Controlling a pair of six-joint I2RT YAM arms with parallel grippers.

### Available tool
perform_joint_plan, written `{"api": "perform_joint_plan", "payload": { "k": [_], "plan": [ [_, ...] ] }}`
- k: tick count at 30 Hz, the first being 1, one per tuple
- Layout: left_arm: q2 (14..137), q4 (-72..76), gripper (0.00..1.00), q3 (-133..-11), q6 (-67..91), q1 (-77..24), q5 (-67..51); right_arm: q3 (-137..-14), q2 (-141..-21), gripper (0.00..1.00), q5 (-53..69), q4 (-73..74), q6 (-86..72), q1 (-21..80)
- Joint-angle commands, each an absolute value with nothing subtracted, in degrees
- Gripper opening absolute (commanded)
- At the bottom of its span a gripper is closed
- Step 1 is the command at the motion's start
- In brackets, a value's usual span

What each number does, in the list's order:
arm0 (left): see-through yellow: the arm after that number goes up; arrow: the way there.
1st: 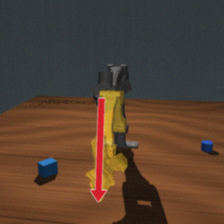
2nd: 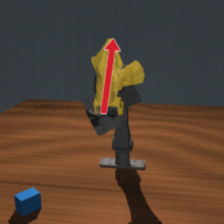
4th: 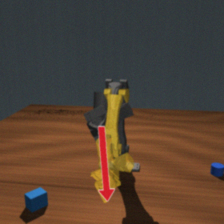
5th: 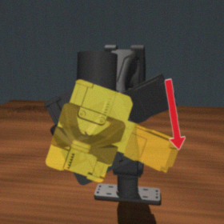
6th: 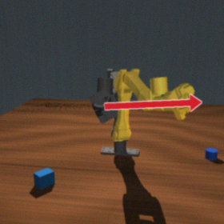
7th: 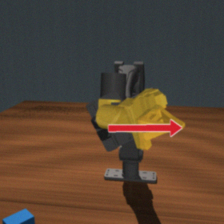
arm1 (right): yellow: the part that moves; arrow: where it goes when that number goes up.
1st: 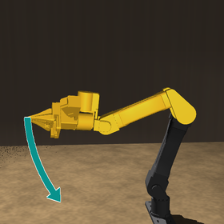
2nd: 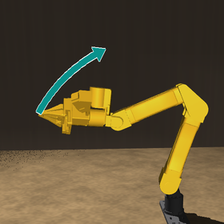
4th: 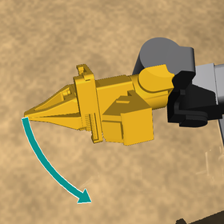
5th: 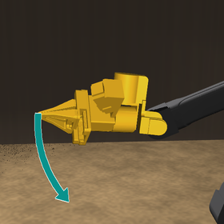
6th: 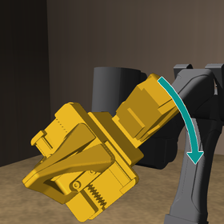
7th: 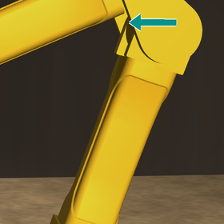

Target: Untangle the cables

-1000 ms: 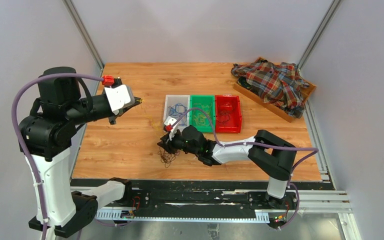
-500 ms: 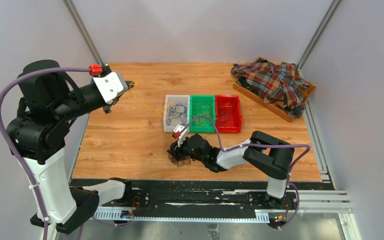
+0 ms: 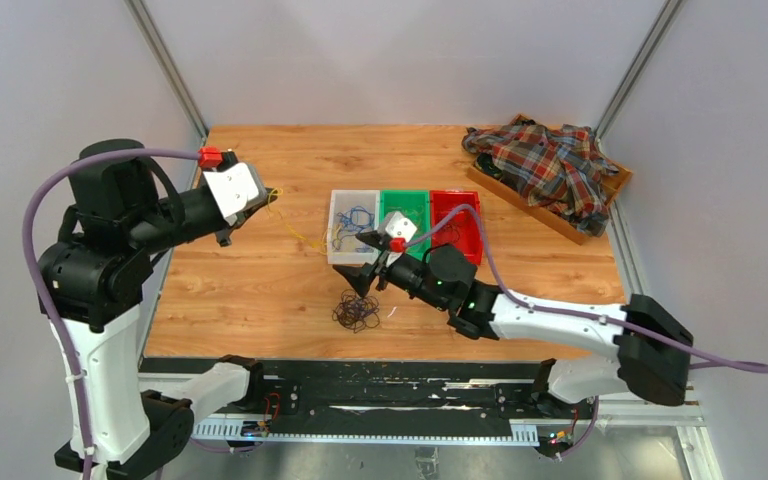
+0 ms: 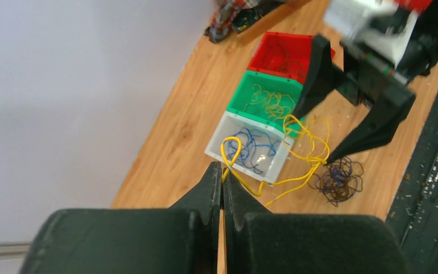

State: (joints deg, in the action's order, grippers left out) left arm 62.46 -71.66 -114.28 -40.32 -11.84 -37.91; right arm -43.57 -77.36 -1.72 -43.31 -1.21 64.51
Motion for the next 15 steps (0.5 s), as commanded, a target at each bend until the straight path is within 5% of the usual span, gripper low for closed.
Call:
{"api": "perform_joint_plan", "payload": {
  "k": [1,8,15],
  "plan": [
    [60.4,-70.6,0.00,-110.3,-40.2,-12.2,-39.7,-47.1,-71.3,0.73,0.8,-34.1,3.7,65.1],
    [59.0,-70.6,0.00,-104.5,-39.4,-12.2,-39.1,-50.1,-64.1,0.73,1.9,-31.1,4.3,65.1],
    [58.0,-70.6,0.00,-100.5,-35.4,-12.3,-39.4,-61.3,-70.0,0.73,8.2,-30.3,0.3,65.2]
  ]
}}
